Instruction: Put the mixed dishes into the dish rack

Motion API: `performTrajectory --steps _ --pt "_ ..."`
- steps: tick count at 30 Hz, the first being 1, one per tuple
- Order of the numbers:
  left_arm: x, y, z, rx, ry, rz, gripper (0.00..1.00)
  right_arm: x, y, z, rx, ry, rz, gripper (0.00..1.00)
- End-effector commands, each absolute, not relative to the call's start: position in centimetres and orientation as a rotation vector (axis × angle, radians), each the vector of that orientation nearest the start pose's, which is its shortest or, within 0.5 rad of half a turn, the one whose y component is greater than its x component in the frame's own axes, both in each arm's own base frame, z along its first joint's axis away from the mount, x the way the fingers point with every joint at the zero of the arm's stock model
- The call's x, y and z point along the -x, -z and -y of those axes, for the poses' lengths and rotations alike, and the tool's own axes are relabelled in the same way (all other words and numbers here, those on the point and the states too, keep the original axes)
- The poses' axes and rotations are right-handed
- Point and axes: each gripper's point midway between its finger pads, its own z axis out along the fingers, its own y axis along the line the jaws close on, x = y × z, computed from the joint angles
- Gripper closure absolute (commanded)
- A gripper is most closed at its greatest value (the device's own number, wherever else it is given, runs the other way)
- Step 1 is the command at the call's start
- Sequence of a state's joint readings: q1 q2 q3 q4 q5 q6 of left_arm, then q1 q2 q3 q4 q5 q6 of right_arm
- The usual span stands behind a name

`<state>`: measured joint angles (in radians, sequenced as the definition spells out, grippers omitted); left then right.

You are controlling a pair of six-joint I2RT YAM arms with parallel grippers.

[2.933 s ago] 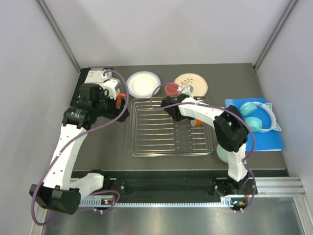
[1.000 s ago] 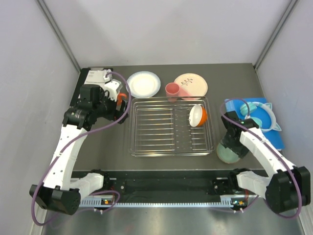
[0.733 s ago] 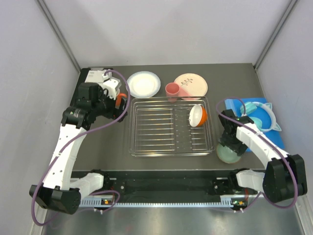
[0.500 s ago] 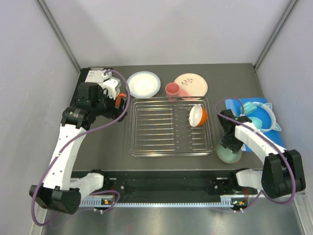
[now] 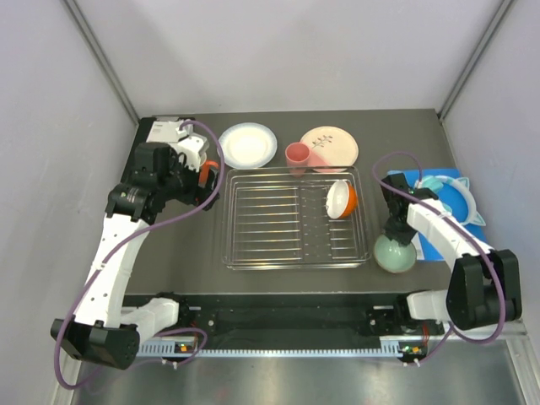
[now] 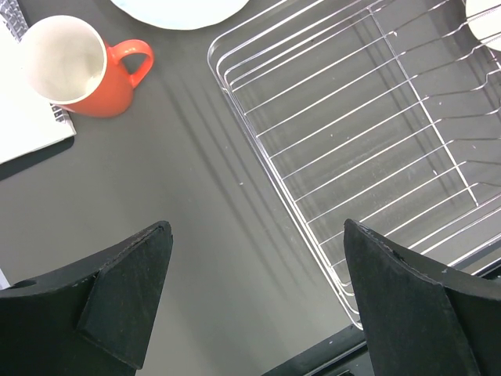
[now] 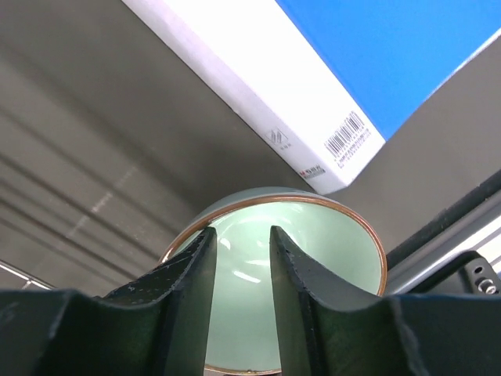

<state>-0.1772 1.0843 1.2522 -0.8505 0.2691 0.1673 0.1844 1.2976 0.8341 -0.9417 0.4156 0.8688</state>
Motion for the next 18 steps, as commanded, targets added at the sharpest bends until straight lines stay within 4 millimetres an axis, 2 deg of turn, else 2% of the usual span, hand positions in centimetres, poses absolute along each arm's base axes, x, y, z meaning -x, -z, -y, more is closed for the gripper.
performTrajectory --steps 1,5,8,12,15,18 --pt "-28.4 -26.6 8.7 -0.522 0.281 -2.145 0.05 -24.3 -7.6 0.2 -0.971 0.329 -2.522 0.65" --pt "-28.3 -26.6 8.5 -0.520 0.272 -2.147 0.05 -24.0 -7.4 0.1 -0.966 0.321 -2.539 0.62" --pt "-28.3 -26.4 8.5 -0.520 0.268 -2.150 0.05 -23.4 -8.7 0.5 -0.960 0.326 -2.518 0.47" --pt "-28.5 -26.6 8.6 -0.522 0.273 -2.145 0.06 -22.1 -11.8 1.1 -0.987 0.262 -2.447 0.29" --pt "-28.6 -27.0 8.5 -0.528 0.267 -2.139 0.06 -20.2 -12.8 1.9 -1.001 0.296 -2.460 0.23" --pt "-28.5 -27.4 8.4 -0.532 0.255 -2.133 0.06 -18.3 -12.2 2.7 -1.014 0.356 -2.517 0.22"
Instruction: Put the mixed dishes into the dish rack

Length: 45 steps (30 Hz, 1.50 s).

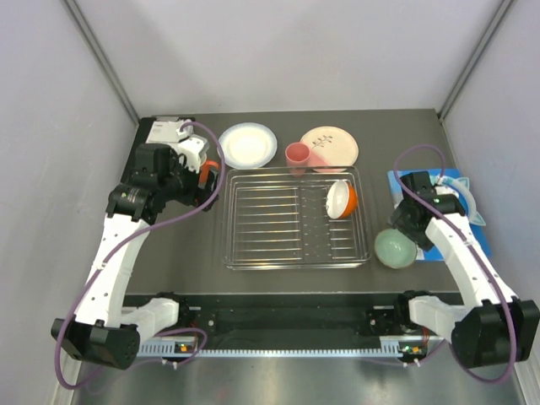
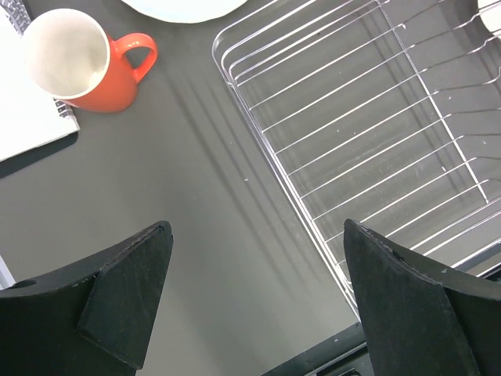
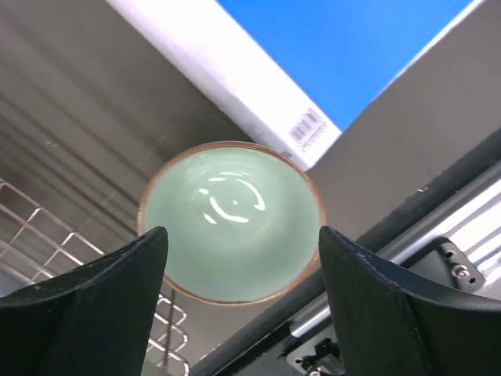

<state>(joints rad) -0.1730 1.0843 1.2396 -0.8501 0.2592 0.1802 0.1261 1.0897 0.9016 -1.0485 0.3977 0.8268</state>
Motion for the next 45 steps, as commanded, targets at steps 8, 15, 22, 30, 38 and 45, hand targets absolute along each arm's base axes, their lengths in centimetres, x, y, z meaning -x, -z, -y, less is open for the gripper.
performTrajectory --steps 8,15,22,30,38,45 --pt "-27.9 -28.2 8.3 -0.552 0.247 -2.117 0.05 -16.7 -9.1 1.9 -1.083 0.347 -2.639 0.23" --pt "-27.6 -28.4 8.0 -0.567 0.229 -2.112 0.05 -16.3 -6.2 1.9 -1.135 0.367 -2.644 0.26" --pt "-27.5 -29.5 8.3 -0.570 0.249 -2.091 0.05 -17.8 -5.1 1.6 -1.196 0.306 -2.555 0.31" --pt "-27.4 -29.5 8.0 -0.569 0.232 -2.096 0.05 -19.6 -3.9 1.6 -1.234 0.265 -2.476 0.48" --pt "-27.4 -29.8 7.9 -0.582 0.221 -2.094 0.05 -20.3 -4.5 2.4 -1.216 0.268 -2.393 0.76" --pt "-27.6 -30.3 8.1 -0.578 0.235 -2.091 0.05 -19.9 -5.1 2.7 -1.191 0.237 -2.337 1.00"
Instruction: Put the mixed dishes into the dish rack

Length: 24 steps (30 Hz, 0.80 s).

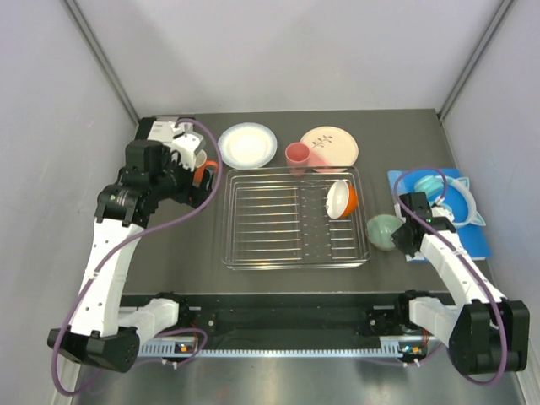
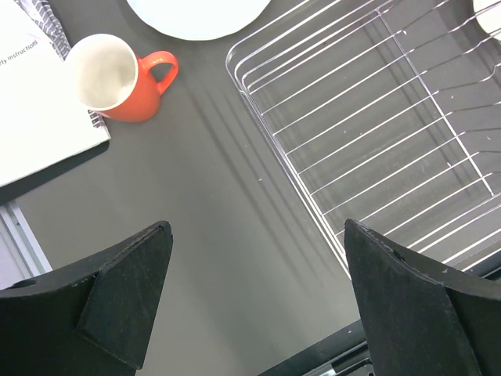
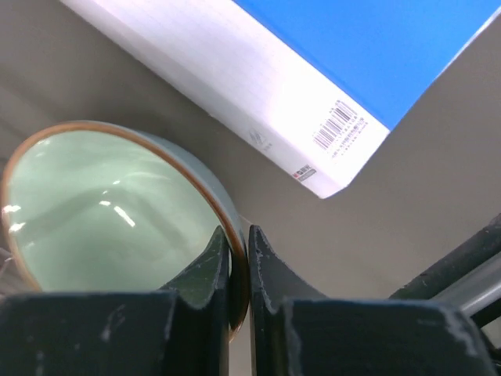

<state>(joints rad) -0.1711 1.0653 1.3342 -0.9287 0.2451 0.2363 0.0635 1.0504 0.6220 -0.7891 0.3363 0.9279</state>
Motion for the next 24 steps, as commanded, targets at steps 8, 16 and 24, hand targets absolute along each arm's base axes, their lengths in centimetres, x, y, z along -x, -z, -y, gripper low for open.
performTrajectory --steps 8,16,24 --pt "-27.6 -30.5 8.0 -0.573 0.227 -2.094 0.05 -22.2 -11.9 4.4 -1.111 0.280 -2.192 1.00" --pt "-27.7 -29.2 7.9 -0.557 0.224 -2.118 0.06 -22.4 -21.7 6.4 -0.944 0.429 -2.031 1.00" --pt "-28.0 -28.3 7.8 -0.525 0.228 -2.147 0.08 -22.6 -27.9 -0.5 -0.541 0.568 -1.932 1.00"
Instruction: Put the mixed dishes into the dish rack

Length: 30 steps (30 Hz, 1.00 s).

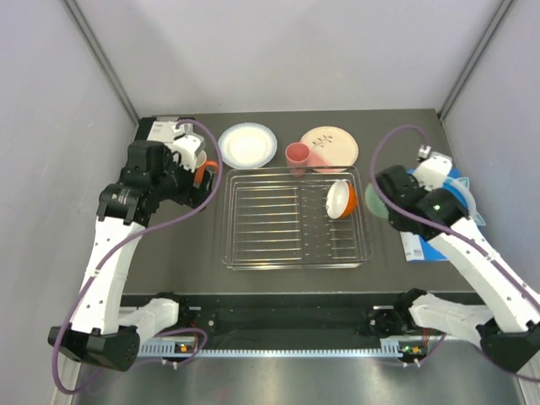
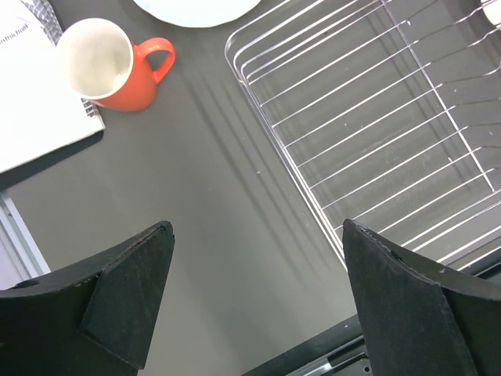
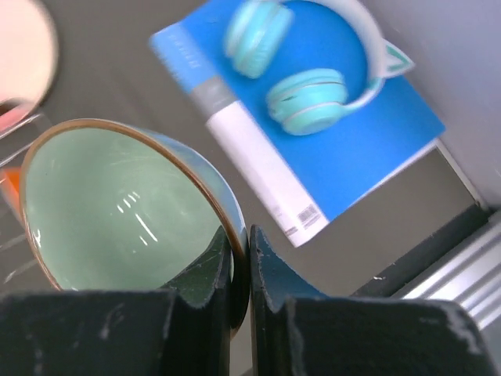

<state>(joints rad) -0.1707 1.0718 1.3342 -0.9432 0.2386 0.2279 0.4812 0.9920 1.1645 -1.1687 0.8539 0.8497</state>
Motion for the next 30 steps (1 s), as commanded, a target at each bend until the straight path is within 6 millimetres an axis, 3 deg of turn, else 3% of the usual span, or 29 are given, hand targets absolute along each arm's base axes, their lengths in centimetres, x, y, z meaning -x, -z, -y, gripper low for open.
performTrajectory --steps 1,3,9,14,19,22,30 --pt "-28.0 -28.3 7.8 -0.522 0.230 -2.149 0.08 -22.8 -28.0 -3.0 -0.407 0.535 -1.941 1.00" --pt "-28.0 -28.0 7.8 -0.515 0.236 -2.164 0.09 -23.1 -27.8 -5.4 -0.328 0.509 -1.947 1.00" --pt "-27.7 -27.7 7.5 -0.510 0.216 -2.175 0.09 -24.1 -28.1 -8.4 -0.151 0.595 -1.905 1.00" --pt "-27.9 -27.4 7.4 -0.500 0.210 -2.188 0.09 -24.4 -28.6 -8.6 -0.067 0.668 -1.884 1.00" --pt "-28.1 -27.7 7.4 -0.495 0.206 -2.186 0.09 -23.6 -25.9 -8.6 0.085 0.747 -1.979 1.00" --pt "-28.2 -27.9 7.4 -0.494 0.208 -2.184 0.09 -23.2 -25.5 -9.1 0.110 0.708 -2.040 1.00" --pt "-28.2 -28.5 7.3 -0.489 0.198 -2.170 0.09 -22.1 -21.5 -12.0 0.295 0.730 -2.195 1.00"
